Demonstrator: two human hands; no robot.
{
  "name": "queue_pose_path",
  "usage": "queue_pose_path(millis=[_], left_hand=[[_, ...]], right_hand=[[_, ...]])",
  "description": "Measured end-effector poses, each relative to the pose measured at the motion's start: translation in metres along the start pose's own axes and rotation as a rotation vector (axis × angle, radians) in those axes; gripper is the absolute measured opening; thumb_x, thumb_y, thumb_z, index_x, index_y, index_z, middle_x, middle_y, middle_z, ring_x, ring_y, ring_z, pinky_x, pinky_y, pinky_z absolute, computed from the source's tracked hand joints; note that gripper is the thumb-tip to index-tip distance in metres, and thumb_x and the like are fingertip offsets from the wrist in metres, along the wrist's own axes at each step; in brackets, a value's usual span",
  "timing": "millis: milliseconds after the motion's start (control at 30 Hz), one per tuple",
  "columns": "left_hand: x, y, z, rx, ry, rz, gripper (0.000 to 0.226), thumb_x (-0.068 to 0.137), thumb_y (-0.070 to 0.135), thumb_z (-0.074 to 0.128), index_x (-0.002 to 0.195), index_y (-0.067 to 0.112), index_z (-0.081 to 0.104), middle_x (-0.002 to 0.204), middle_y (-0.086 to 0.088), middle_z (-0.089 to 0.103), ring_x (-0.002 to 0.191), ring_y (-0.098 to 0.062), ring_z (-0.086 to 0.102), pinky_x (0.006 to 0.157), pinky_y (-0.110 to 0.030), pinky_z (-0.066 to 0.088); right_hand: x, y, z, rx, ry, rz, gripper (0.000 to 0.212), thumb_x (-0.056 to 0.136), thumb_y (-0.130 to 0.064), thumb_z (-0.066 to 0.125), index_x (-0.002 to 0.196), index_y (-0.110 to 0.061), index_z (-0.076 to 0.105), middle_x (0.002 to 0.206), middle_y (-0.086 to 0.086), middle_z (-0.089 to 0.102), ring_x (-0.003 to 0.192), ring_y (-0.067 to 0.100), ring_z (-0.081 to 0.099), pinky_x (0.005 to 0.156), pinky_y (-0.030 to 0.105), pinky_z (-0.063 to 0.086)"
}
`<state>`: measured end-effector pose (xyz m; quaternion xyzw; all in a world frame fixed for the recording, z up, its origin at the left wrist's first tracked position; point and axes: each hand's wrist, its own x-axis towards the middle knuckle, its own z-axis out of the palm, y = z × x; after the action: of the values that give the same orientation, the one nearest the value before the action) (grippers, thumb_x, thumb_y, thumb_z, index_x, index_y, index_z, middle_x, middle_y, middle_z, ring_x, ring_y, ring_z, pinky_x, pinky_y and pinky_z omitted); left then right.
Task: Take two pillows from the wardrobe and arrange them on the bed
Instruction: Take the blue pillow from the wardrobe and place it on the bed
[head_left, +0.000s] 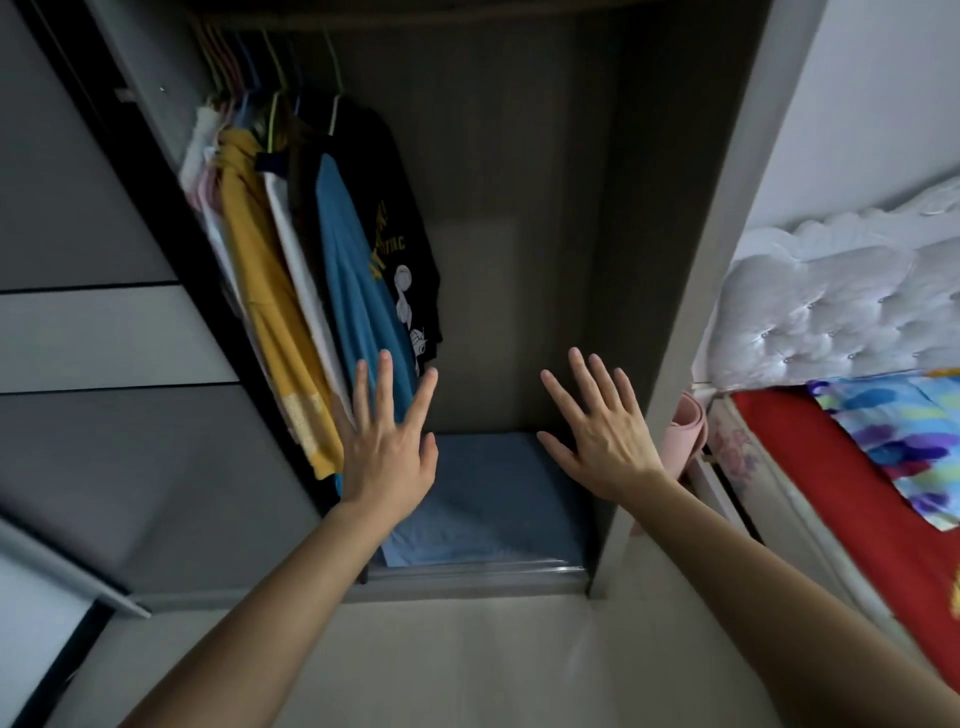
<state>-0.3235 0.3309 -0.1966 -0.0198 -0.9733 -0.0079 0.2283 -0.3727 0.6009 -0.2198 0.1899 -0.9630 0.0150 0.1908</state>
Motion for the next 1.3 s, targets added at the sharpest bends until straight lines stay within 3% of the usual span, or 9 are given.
queue_pose_path(millis=[200, 500, 667, 933, 1200, 1300], left_hand=[[0.033, -0.026, 0.027, -0.02, -0.011, 0.041, 0.077, 0.09, 0.041, 0.056, 0.154, 0.034, 0.014, 0.163, -0.014, -0.004, 0.148, -0.041, -0.004, 0.11, -0.07, 0.018], [0.111, -0.04, 0.132, 0.032, -0.128, 0.118, 0.066, 0.097, 0.051, 0.038, 0.154, 0.034, 0.01, 0.163, -0.013, -0.003, 0.147, -0.043, -0.001, 0.109, -0.072, 0.014], [0.149, -0.052, 0.224, 0.015, -0.258, 0.079, 0.068, 0.096, 0.049, 0.04, 0.154, 0.034, 0.007, 0.163, -0.013, -0.005, 0.147, -0.042, -0.003, 0.112, -0.07, 0.009], [0.144, -0.073, 0.354, 0.025, -0.471, 0.044, 0.072, 0.088, 0.041, 0.052, 0.152, 0.032, 0.019, 0.163, -0.014, 0.005, 0.147, -0.043, 0.006, 0.104, -0.071, 0.024], [0.115, -0.097, 0.538, 0.1, -0.623, 0.167, 0.068, 0.092, 0.043, 0.048, 0.152, 0.032, 0.018, 0.162, -0.014, 0.004, 0.148, -0.038, 0.0, 0.105, -0.077, -0.001], [0.09, -0.104, 0.612, 0.06, -0.631, 0.185, 0.068, 0.092, 0.042, 0.048, 0.152, 0.03, 0.019, 0.163, -0.014, 0.002, 0.149, -0.036, 0.0, 0.109, -0.073, -0.001]], right_hand=[[0.026, -0.017, 0.023, -0.045, -0.004, -0.035, 0.074, 0.094, -0.059, 0.043, 0.156, -0.028, 0.018, 0.165, 0.016, 0.006, 0.15, 0.038, 0.011, 0.119, 0.057, 0.018], [0.093, 0.028, 0.119, -0.007, -0.031, 0.069, 0.079, 0.092, -0.059, 0.048, 0.156, -0.027, 0.015, 0.164, 0.018, 0.006, 0.149, 0.042, 0.012, 0.117, 0.062, 0.015], [0.134, 0.056, 0.218, 0.074, -0.208, 0.083, 0.084, 0.089, -0.059, 0.05, 0.157, -0.027, 0.011, 0.164, 0.02, 0.004, 0.148, 0.045, 0.011, 0.116, 0.065, 0.013], [0.158, 0.041, 0.361, 0.153, -0.551, 0.099, 0.097, 0.085, -0.062, 0.056, 0.155, -0.033, -0.005, 0.163, 0.019, -0.015, 0.149, 0.042, -0.008, 0.115, 0.068, 0.004], [0.138, 0.022, 0.532, 0.138, -0.658, 0.103, 0.099, 0.086, -0.064, 0.054, 0.156, -0.028, -0.005, 0.163, 0.02, -0.01, 0.148, 0.047, -0.003, 0.115, 0.069, 0.008], [0.111, 0.018, 0.608, 0.123, -0.684, 0.103, 0.099, 0.086, -0.062, 0.056, 0.156, -0.026, -0.003, 0.164, 0.02, -0.008, 0.148, 0.048, -0.001, 0.114, 0.069, 0.012]])
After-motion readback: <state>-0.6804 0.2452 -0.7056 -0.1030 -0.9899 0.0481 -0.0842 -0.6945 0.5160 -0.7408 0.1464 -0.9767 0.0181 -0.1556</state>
